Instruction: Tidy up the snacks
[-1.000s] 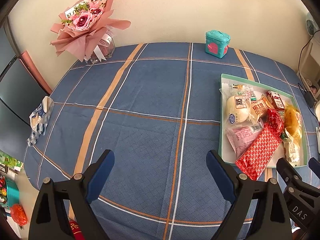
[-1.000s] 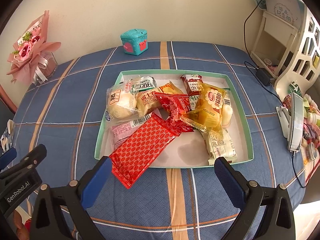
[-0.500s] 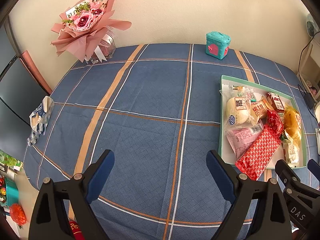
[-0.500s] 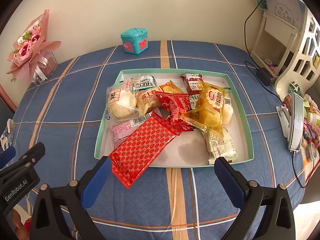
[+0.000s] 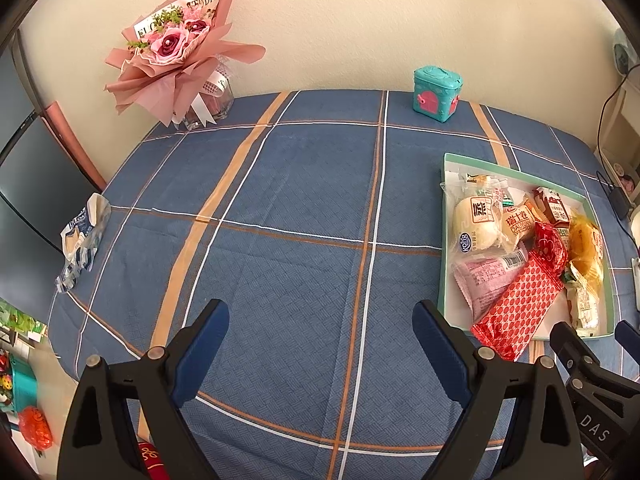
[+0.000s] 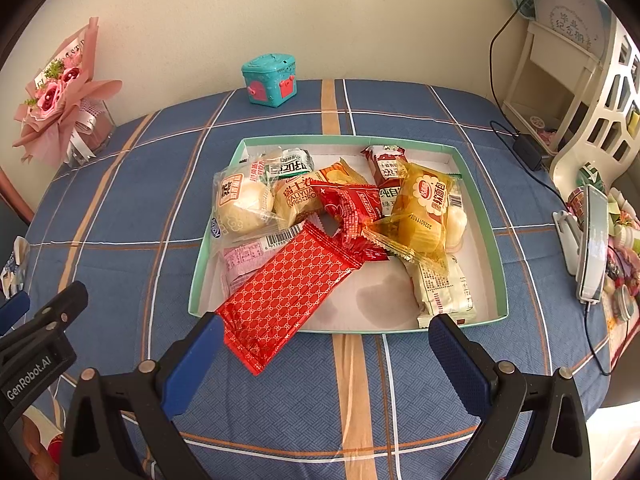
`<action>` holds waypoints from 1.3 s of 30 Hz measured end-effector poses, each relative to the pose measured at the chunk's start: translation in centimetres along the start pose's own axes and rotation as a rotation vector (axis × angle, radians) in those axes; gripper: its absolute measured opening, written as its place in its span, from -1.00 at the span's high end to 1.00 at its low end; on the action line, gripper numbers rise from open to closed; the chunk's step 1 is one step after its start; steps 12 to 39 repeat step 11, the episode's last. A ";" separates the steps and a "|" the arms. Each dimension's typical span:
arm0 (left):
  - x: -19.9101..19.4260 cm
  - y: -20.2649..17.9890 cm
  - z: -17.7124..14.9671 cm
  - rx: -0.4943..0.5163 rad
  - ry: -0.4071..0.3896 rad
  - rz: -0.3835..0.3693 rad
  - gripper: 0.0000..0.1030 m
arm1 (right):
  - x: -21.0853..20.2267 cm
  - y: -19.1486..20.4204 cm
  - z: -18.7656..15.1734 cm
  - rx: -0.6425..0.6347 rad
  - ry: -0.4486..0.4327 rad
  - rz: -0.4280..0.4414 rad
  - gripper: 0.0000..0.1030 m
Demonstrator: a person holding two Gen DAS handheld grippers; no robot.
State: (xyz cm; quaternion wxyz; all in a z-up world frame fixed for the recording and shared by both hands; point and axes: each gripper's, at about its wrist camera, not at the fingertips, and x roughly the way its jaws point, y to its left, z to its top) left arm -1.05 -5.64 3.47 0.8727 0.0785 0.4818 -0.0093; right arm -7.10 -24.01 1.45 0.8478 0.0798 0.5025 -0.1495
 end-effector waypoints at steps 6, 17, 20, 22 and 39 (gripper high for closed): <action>-0.3 0.1 0.0 -0.001 -0.017 -0.001 -0.81 | 0.0 0.0 0.0 -0.001 0.001 0.000 -1.00; -0.4 -0.2 0.1 0.005 -0.019 -0.010 -0.81 | 0.0 0.0 0.0 -0.001 0.002 0.000 -1.00; -0.4 -0.2 0.1 0.005 -0.019 -0.010 -0.81 | 0.0 0.0 0.0 -0.001 0.002 0.000 -1.00; -0.4 -0.2 0.1 0.005 -0.019 -0.010 -0.81 | 0.0 0.0 0.0 -0.001 0.002 0.000 -1.00; -0.4 -0.2 0.1 0.005 -0.019 -0.010 -0.81 | 0.0 0.0 0.0 -0.001 0.002 0.000 -1.00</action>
